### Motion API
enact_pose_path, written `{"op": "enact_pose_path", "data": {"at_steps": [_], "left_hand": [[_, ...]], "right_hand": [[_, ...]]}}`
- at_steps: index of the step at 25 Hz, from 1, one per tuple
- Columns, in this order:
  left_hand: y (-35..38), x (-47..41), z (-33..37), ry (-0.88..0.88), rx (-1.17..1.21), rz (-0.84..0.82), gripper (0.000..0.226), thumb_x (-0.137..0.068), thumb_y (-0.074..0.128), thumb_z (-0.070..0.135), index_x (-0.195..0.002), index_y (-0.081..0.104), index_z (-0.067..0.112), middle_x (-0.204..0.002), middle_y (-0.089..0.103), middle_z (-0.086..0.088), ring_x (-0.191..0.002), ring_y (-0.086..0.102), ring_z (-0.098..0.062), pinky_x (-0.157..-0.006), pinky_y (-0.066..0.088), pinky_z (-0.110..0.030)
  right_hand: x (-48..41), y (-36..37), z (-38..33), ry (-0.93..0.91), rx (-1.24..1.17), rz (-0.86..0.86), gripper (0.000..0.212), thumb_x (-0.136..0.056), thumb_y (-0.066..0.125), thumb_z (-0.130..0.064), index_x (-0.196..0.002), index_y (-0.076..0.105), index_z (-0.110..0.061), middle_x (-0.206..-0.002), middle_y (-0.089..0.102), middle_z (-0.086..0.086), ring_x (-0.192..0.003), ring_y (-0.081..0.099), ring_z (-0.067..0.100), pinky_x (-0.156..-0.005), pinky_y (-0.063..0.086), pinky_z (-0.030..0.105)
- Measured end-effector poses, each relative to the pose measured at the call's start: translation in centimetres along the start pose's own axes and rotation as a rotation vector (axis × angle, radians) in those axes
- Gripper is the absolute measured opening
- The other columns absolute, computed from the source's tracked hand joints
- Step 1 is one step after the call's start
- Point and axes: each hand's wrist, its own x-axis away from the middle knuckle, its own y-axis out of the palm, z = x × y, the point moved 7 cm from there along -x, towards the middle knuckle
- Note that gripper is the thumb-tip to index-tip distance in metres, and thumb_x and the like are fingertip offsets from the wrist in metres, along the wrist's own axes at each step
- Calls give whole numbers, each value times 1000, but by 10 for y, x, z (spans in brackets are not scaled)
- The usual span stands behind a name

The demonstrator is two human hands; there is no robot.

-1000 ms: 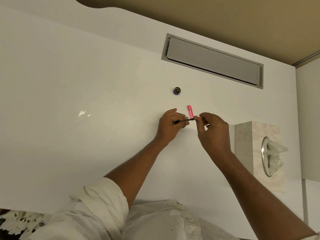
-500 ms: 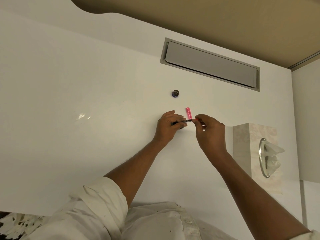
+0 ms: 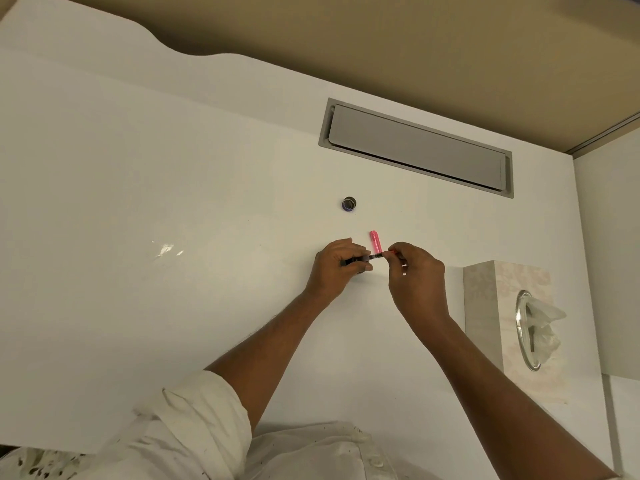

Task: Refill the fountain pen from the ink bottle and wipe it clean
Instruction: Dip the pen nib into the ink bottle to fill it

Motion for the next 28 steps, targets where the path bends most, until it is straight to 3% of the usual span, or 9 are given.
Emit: {"op": "enact_pose_path", "data": {"at_steps": [4, 9, 14, 21, 24, 28], "left_hand": [[0, 0, -2, -28, -38, -20, 34, -69, 78, 12, -102, 71, 7, -101, 72, -9, -104, 56, -13, -94, 39, -12], [-3, 3, 0, -48, -46, -14, 44, -66, 80, 13, -108, 69, 11, -110, 70, -6, -110, 53, -11, -98, 38, -18], [-18, 15, -3, -124, -25, 70, 53, -63, 83, 14, -113, 66, 19, -122, 63, 4, -116, 49, -4, -99, 34, -10], [-52, 62, -15, -282, 84, 385, 44, -69, 80, 16, -111, 67, 18, -115, 62, 12, -108, 54, 0, -86, 36, 0], [-64, 84, -22, -369, 118, 494, 35, -73, 77, 17, -107, 68, 17, -110, 64, 9, -105, 55, -4, -91, 39, -13], [-70, 99, -24, -460, 146, 562, 29, -79, 72, 19, -107, 69, 14, -108, 68, 0, -103, 58, -12, -95, 44, -28]], "right_hand": [[-1, -1, -2, 9, -8, -7, 11, -90, 59, -10, -82, 66, -7, -71, 66, 9, -66, 59, 28, -63, 51, 42], [1, -6, 0, 27, -10, -2, 12, -90, 58, -10, -80, 64, -8, -69, 65, 8, -66, 58, 27, -61, 49, 40], [6, -10, 4, 90, -57, 19, 12, -90, 59, -11, -80, 64, -13, -65, 63, 3, -63, 57, 22, -58, 45, 33], [17, -7, 18, 234, -201, 32, 20, -90, 57, -10, -75, 61, -23, -61, 59, 10, -51, 43, 22, -50, 37, 30], [21, -9, 16, 239, -224, 59, 23, -89, 57, -10, -75, 59, -27, -60, 60, 9, -50, 45, 21, -50, 40, 30], [27, -15, 18, 258, -273, 105, 14, -90, 57, -11, -80, 64, -18, -64, 65, 9, -56, 56, 30, -54, 48, 38]]}}
